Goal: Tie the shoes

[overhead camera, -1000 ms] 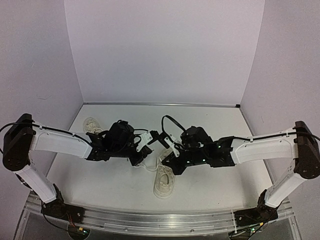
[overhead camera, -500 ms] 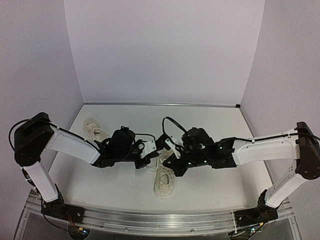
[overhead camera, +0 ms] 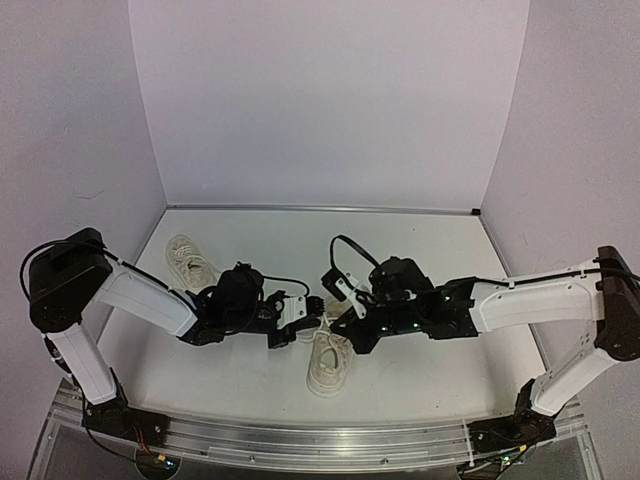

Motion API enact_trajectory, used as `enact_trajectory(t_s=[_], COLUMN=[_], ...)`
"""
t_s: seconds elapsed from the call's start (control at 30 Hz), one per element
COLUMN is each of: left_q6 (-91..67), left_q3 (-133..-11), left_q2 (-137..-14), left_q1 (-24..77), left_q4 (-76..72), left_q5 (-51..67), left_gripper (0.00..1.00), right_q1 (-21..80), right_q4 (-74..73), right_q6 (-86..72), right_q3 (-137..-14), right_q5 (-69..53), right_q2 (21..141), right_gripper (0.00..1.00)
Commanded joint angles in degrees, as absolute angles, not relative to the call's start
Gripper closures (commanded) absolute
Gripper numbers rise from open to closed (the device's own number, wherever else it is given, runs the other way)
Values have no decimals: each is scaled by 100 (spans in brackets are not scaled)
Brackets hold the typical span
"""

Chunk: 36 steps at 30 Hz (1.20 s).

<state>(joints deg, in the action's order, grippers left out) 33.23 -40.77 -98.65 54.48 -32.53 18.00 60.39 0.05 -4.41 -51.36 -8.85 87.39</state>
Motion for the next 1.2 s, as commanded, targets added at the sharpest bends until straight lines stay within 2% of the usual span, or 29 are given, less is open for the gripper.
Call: enact_trajectory(t_s=[0.0, 0.4, 0.5, 0.73, 0.93, 1.17], left_q6=[3433, 3561, 3547, 3341, 3261, 3249], left_q3=[-4044, -3819, -3843, -3758, -3727, -3689], left_q2=[-9587, -9119, -9195, -9447, -9540, -9511], left_q1=[5529, 5886, 5906, 5906, 5904, 5906], left_q4=[-3589, -3355, -3376, -3935, -4149, -4207], left_q5=[2184, 2223, 2219, 2105, 2073, 2094], left_gripper=[100, 100, 100, 100, 100, 100], right_q1=[5995, 5832, 5828, 5770, 5609, 5592], right_q4=[207, 252, 274, 265, 300, 566], right_q6=[-309, -428, -466, -760, -1174, -1547], right_q3=[-5073, -4996, -5018, -4873, -4492, -4160], right_q5=[-798, -497, -516, -578, -1083, -1573], right_q2=[8559, 8540, 8539, 8207, 7634, 7692], right_gripper=[100, 99, 93, 73, 72, 80])
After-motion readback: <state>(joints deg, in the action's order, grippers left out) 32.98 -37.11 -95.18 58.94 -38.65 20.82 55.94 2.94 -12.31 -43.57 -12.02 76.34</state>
